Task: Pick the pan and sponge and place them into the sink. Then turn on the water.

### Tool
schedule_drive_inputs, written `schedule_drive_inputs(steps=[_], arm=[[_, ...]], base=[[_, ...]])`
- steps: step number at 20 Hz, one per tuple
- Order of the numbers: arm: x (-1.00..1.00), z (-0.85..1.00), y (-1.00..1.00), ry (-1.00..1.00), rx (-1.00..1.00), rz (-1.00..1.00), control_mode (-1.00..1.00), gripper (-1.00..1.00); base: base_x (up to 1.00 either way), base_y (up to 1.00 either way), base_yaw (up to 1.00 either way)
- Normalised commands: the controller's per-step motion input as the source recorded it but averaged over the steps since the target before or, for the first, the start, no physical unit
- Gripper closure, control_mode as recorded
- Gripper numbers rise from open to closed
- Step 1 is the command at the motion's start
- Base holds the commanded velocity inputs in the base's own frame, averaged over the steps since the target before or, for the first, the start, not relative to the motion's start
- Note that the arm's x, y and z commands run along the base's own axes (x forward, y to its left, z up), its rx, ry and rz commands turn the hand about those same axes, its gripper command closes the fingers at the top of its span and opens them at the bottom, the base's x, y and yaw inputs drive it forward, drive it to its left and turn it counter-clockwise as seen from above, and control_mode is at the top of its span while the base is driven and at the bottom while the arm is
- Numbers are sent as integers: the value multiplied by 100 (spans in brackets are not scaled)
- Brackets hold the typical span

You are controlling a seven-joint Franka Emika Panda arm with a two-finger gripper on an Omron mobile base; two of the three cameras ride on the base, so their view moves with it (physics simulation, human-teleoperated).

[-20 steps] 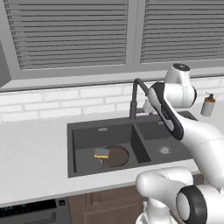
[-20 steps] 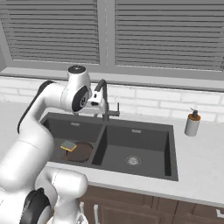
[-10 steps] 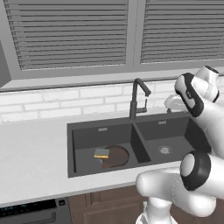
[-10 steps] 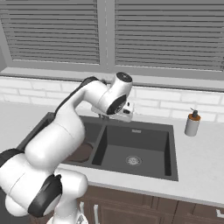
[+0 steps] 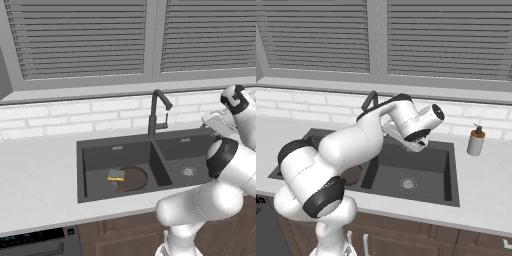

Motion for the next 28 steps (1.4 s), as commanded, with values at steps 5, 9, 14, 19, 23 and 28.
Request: schedule_drive_inputs(steps=[5, 9, 14, 19, 23, 28], arm=[[0, 0, 0, 0, 1, 0, -100, -100], [0, -13, 4, -4, 6, 0, -100, -100], [9, -27, 2, -17, 22, -6, -100, -100], [31, -22, 4, -16, 17, -12, -100, -100], [65, -22, 13, -1, 3, -14, -100, -100], [56, -25, 11, -3, 5, -12, -100, -100]], base=[[0, 0, 0], [0, 0, 0], [0, 0, 0], [0, 0, 0], [0, 0, 0], [0, 0, 0]])
